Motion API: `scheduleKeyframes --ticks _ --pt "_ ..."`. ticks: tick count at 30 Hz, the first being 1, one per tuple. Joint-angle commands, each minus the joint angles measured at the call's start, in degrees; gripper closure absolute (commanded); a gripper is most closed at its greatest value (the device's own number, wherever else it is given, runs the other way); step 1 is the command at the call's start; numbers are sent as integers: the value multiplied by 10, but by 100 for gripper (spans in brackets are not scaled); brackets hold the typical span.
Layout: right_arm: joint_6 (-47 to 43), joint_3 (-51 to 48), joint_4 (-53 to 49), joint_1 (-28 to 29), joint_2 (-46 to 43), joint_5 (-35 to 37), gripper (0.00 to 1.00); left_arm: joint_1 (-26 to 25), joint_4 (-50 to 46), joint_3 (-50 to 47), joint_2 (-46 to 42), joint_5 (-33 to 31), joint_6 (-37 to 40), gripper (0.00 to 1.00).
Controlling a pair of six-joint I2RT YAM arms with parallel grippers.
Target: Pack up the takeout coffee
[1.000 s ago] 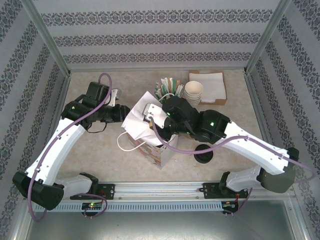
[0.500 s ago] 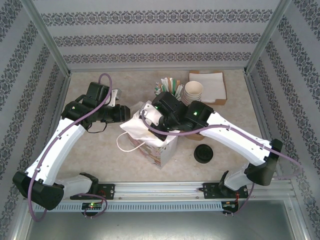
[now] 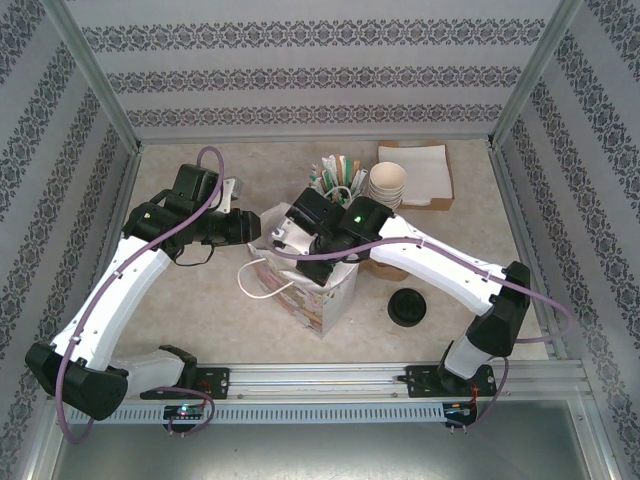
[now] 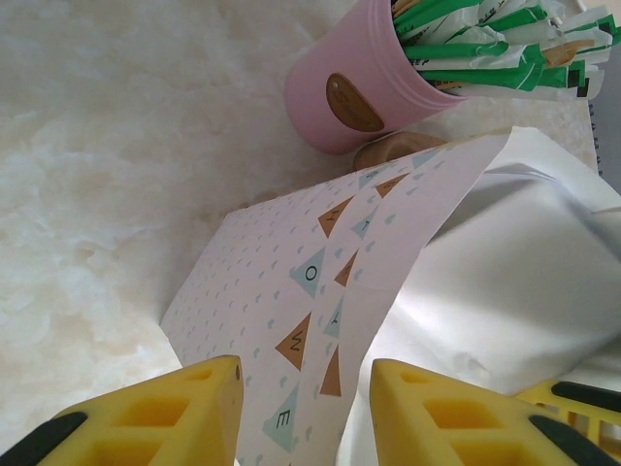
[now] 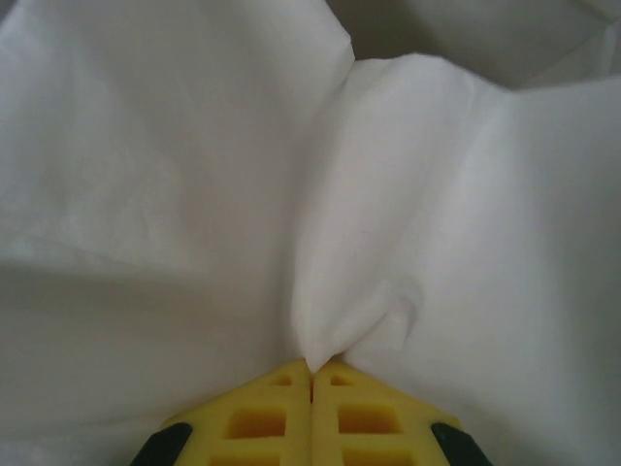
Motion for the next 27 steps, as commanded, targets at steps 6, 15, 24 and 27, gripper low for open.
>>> scheduleKeyframes --ticks 6,15,24,27 --pt "-3 7 -32 -9 22 -15 100 -8 11 2 -11 0 -5 60" --pt "5 -7 -28 -13 49 -9 100 -8 13 2 -12 -1 -9 60" --pt "24 1 -12 -16 40 -9 99 -8 14 3 -12 1 -13 60" --pt "32 13 -8 -19 23 -4 90 -8 15 5 -11 1 -14 60"
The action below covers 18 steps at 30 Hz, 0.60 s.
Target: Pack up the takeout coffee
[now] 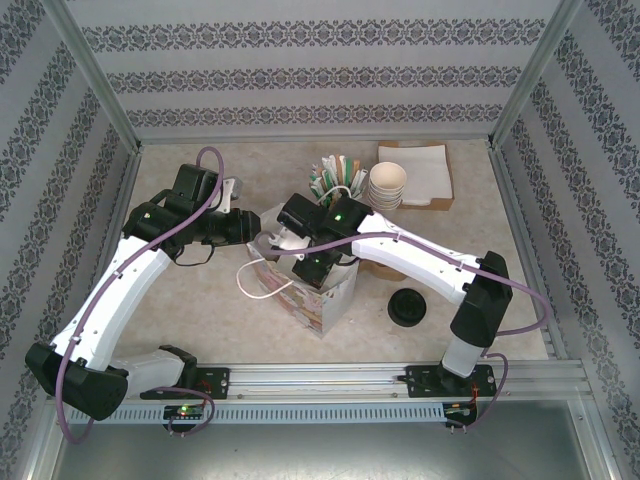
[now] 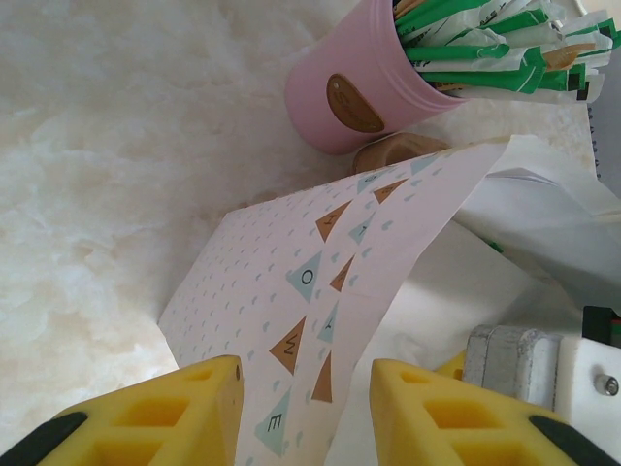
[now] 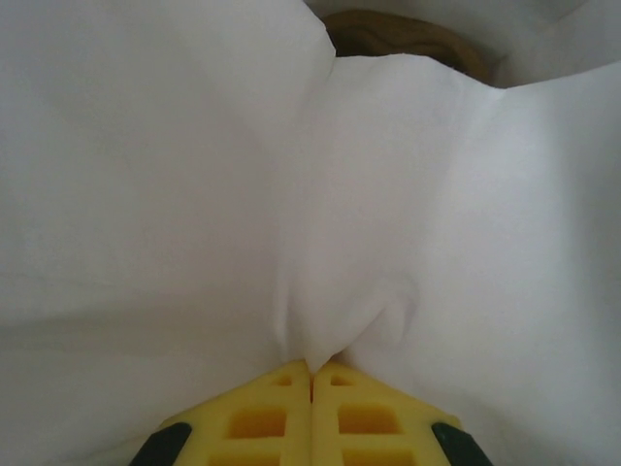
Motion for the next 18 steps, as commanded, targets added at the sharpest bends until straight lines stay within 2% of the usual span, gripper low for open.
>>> scheduleKeyframes --ticks 1,4,5,8,18 --pt "21 20 3 -7 -35 3 86 -8 15 5 -11 2 -8 60" --pt "35 47 -9 -9 -48 6 72 -8 19 6 -11 3 -7 60" --pt "39 56 -13 -9 -51 12 62 -8 19 6 -11 2 -8 60" --pt "48 69 -20 -10 -63 22 50 -8 21 8 -10 3 -10 60" --pt "74 115 8 -10 -123 29 44 -8 65 11 -13 36 -15 60"
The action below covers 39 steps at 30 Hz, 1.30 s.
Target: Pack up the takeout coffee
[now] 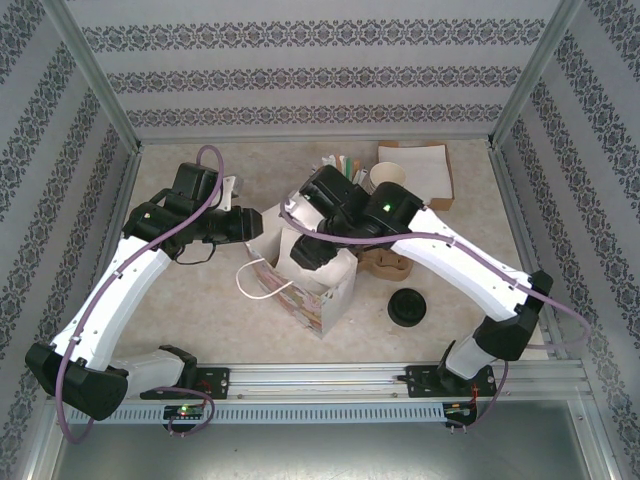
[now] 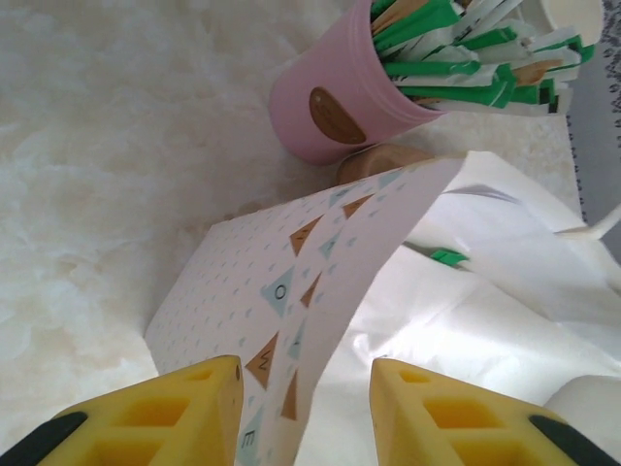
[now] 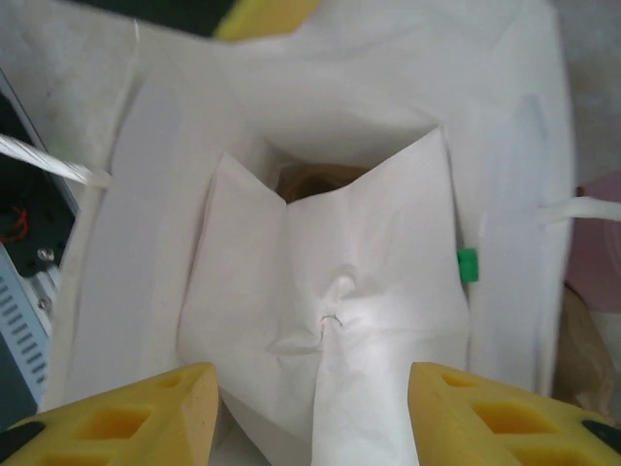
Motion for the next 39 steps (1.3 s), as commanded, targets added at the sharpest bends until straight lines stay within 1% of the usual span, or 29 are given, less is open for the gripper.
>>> scheduleKeyframes --ticks 1,3,4,7,10,13,15,17,19,21,23,25,28,30,32,33,34,36,38,39 --pt "17 19 23 -6 -46 22 44 -8 46 14 -15 23 -9 60" --pt "11 7 50 -6 -73 42 44 -7 60 20 -18 21 -8 59" --pt "8 -4 70 -6 -90 63 43 -7 72 21 -22 24 -8 58" --pt "7 -52 139 -6 -146 141 40 -7 126 15 -37 29 -17 51" --pt "1 -117 227 -6 -202 220 32 -7 174 20 -50 31 -25 47" --pt "-10 -204 338 -6 -269 317 18 -7 212 25 -69 16 -12 39" --pt "-26 -252 401 -7 -307 355 8 -7 243 21 -90 -18 19 30" --pt "-50 -287 448 -14 -331 354 3 -7 292 0 -115 -62 48 20" --pt "-72 -308 480 -24 -340 370 2 -8 348 -33 -141 -115 74 13" --pt "-90 -323 502 -36 -341 413 2 -8 399 -61 -162 -167 111 5" --pt "-94 -335 514 -55 -342 445 2 -7 432 -78 -174 -217 151 0" --pt "-88 -357 527 -90 -349 448 2 -7 454 -92 -177 -269 195 0" --pt "-35 -384 516 -174 -353 428 2 -6 457 -89 -159 -341 254 0" --pt "10 -419 522 -246 -360 402 2 -3 475 -92 -142 -401 284 0" --pt "45 -463 544 -320 -367 364 2 17 501 -103 -129 -431 294 0" --pt "72 -485 555 -361 -370 347 2 38 506 -110 -121 -430 286 0" --pt "96 -505 562 -397 -370 327 2 61 503 -113 -114 -424 261 0" --pt "131 -558 591 -472 -368 266 2 118 477 -113 -96 -405 194 0" --pt "152 -610 642 -514 -364 253 2 151 475 -126 -83 -395 150 0" --pt "155 -632 663 -523 -358 248 2 164 480 -136 -78 -382 141 0"
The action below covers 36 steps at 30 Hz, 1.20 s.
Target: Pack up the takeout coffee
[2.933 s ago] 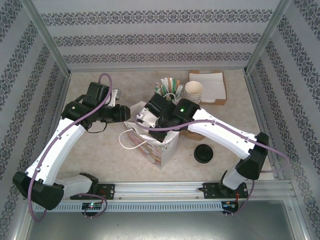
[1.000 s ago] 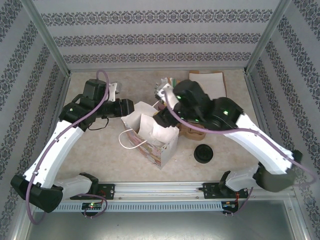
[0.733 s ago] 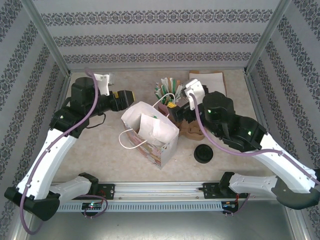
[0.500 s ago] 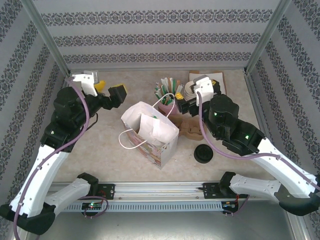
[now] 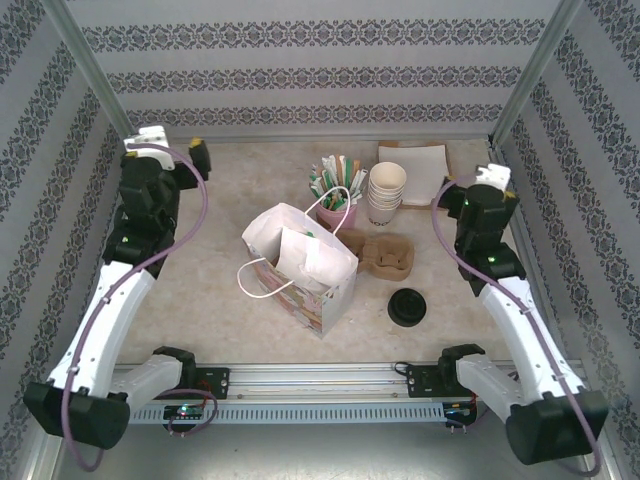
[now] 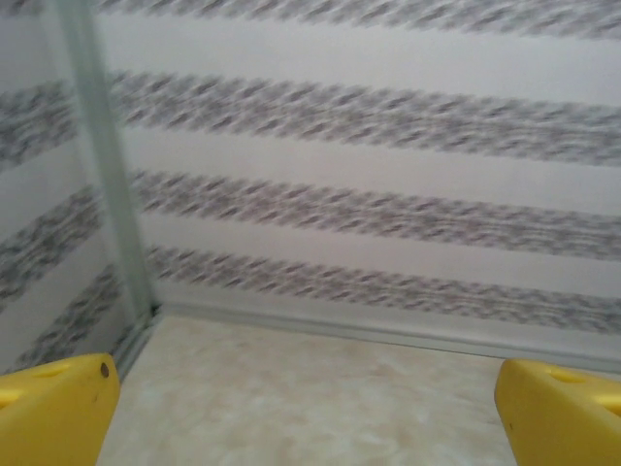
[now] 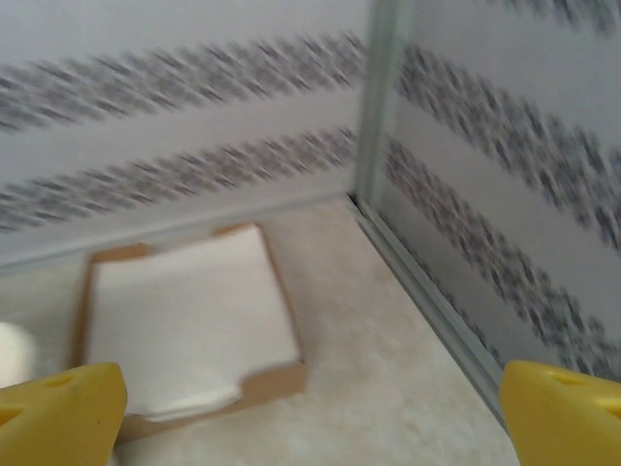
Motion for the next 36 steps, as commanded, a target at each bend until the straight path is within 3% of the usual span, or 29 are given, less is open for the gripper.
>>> scheduleKeyframes --ticks 1,7,12,24,28,33,36 --pt "56 -62 96 -31 9 -65 2 38 20 -23 11 13 -61 0" --pt "-37 -101 156 -22 92 -106 2 91 24 -84 37 4 -112 0" --pt "-135 -157 293 30 153 -82 2 118 85 -172 20 53 -141 0" --pt "-130 -216 466 31 251 -72 2 119 200 -306 81 44 -78 0" --pt "-119 -227 521 17 281 -106 2 119 209 -314 123 44 -67 0" --pt "-103 -215 514 -1 298 -122 2 119 381 -393 163 48 -59 0" --pt "-93 -225 529 -16 298 -156 2 120 435 -405 197 57 -56 0"
